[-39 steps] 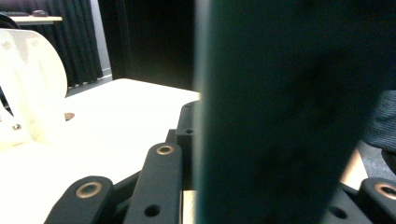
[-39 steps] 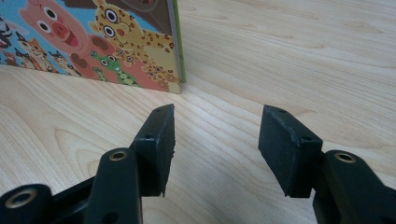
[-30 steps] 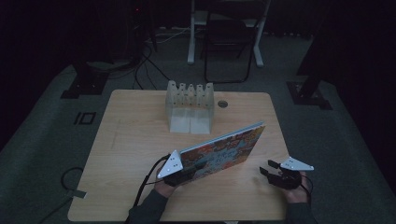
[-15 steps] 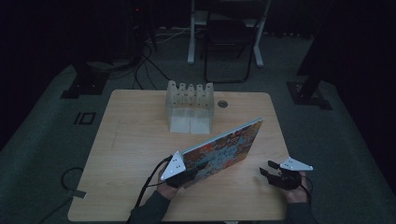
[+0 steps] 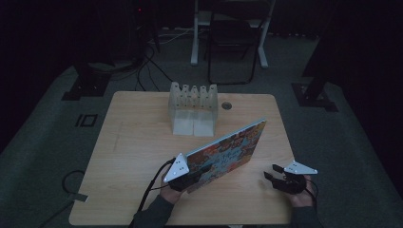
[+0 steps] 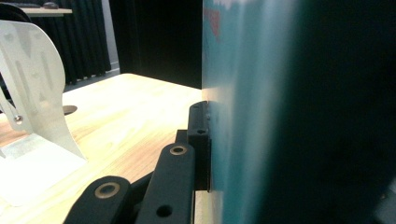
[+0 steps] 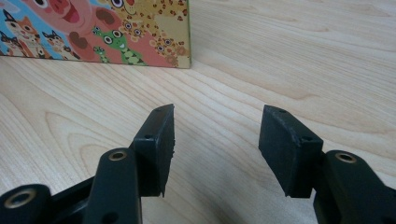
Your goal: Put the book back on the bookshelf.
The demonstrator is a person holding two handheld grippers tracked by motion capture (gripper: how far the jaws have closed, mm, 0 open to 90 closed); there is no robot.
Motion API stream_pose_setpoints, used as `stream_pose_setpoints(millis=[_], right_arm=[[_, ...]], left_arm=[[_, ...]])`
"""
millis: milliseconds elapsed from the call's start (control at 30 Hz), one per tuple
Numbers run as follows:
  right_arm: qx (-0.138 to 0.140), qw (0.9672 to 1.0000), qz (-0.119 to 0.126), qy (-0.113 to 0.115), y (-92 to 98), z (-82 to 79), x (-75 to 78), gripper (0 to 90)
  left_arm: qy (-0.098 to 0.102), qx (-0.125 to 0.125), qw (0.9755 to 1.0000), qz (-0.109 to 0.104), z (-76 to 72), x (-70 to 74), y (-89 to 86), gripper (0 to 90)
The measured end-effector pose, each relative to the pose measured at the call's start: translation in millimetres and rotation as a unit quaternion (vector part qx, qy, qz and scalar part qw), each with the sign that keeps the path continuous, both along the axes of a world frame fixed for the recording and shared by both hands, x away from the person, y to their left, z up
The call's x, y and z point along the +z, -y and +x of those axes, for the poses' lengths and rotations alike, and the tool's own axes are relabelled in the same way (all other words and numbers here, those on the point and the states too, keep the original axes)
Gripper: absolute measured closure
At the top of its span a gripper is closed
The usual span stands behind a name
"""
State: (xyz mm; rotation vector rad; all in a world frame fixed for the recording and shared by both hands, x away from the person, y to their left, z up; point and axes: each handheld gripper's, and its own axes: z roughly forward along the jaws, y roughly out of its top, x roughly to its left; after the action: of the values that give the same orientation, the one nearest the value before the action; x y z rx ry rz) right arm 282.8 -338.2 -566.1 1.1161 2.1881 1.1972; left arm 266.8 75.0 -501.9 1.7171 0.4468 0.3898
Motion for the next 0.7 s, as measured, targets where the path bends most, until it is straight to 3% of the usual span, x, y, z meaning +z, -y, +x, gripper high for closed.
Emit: stream_pose_setpoints(millis=[200, 467, 700], right_arm=[[0.001, 1.0000, -0.001, -0.002, -0.8, -0.1, -1.4, 44.8], [-0.001, 1.0000, -0.002, -0.004, 0.1, -0.4, -2.7, 44.4], [-0.002, 1.0000, -0.002, -0.007, 0.3, -0.4, -3.7, 43.9]], left_arm=[[-0.001, 0.001, 1.0000, -0.002, -1.1, 2.2, -2.8, 81.1], [-0.018, 0.004, 0.9996, -0.021, 0.7, 7.0, -12.3, 81.2], [-0.007, -0.003, 0.9999, -0.012, 0.3, 8.2, -19.0, 81.2]])
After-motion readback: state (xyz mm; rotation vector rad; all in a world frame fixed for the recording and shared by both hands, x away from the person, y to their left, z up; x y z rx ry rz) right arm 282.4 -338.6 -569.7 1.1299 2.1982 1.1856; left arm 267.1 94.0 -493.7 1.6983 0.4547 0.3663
